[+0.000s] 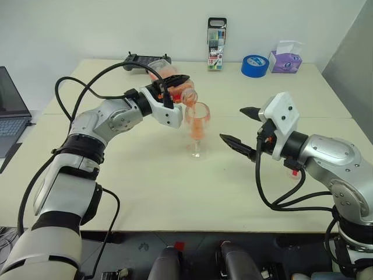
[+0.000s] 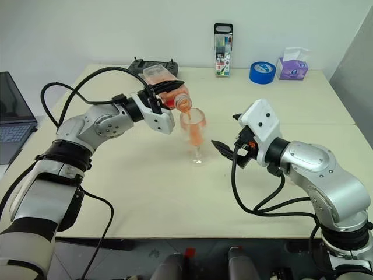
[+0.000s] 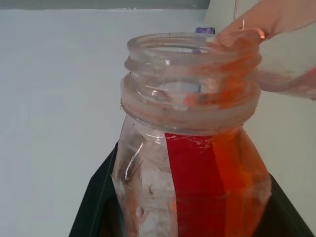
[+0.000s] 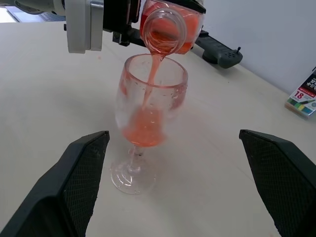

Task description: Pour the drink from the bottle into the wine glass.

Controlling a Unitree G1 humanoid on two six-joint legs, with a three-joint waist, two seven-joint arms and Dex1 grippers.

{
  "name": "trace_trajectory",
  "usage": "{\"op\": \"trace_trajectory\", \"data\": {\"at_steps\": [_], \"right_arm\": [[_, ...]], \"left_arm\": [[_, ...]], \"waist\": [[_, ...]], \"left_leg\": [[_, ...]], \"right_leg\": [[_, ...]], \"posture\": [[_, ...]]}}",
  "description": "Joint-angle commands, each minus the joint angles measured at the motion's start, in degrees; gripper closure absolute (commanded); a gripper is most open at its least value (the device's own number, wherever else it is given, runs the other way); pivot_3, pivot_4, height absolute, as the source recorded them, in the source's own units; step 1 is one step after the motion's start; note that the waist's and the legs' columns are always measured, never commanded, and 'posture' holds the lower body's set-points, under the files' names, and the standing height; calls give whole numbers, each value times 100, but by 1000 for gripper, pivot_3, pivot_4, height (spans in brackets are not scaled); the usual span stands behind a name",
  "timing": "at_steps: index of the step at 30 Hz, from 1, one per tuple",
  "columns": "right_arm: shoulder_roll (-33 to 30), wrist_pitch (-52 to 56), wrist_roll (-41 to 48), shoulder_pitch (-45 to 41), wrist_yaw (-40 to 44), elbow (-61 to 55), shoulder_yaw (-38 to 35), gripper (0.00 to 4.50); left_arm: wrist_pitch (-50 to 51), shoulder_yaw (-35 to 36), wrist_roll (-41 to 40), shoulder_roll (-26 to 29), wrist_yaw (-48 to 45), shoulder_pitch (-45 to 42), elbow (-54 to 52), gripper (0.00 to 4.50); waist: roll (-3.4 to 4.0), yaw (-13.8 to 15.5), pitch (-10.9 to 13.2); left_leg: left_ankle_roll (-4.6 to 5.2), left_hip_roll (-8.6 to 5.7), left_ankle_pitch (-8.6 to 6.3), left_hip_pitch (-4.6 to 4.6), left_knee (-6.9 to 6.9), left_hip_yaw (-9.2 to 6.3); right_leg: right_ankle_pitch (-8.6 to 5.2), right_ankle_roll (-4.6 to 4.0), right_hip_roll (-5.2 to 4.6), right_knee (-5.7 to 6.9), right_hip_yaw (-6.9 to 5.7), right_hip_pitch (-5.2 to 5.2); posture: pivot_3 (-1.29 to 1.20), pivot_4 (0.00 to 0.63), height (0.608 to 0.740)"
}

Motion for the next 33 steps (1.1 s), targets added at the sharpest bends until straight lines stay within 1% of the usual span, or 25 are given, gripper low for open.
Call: {"op": "trace_trajectory", "data": {"at_steps": [1,17,33], "right_arm": [[3,-175,17,-155,19,-83,-32,0],[-27,-203,23,-163,49,-67,36,0],[-91,-78,132,-164,139,-165,40,0]], "left_arm": [[-41,103,-96,129,126,-239,-152,2809],[-64,70,-63,156,187,-266,-140,2809],[-61,-77,194,205,234,-469,-23,2809]], "waist": [[0,-1,0],[0,0,0],[0,0,0]], "left_leg": [[0,0,0,0,0,0],[0,0,0,0,1,0],[0,0,0,0,1,0]], "right_leg": [[0,0,0,0,0,0],[0,0,0,1,0,0],[0,0,0,2,0,0]], "posture": [[0,150,740],[0,150,740],[0,150,740]]}}
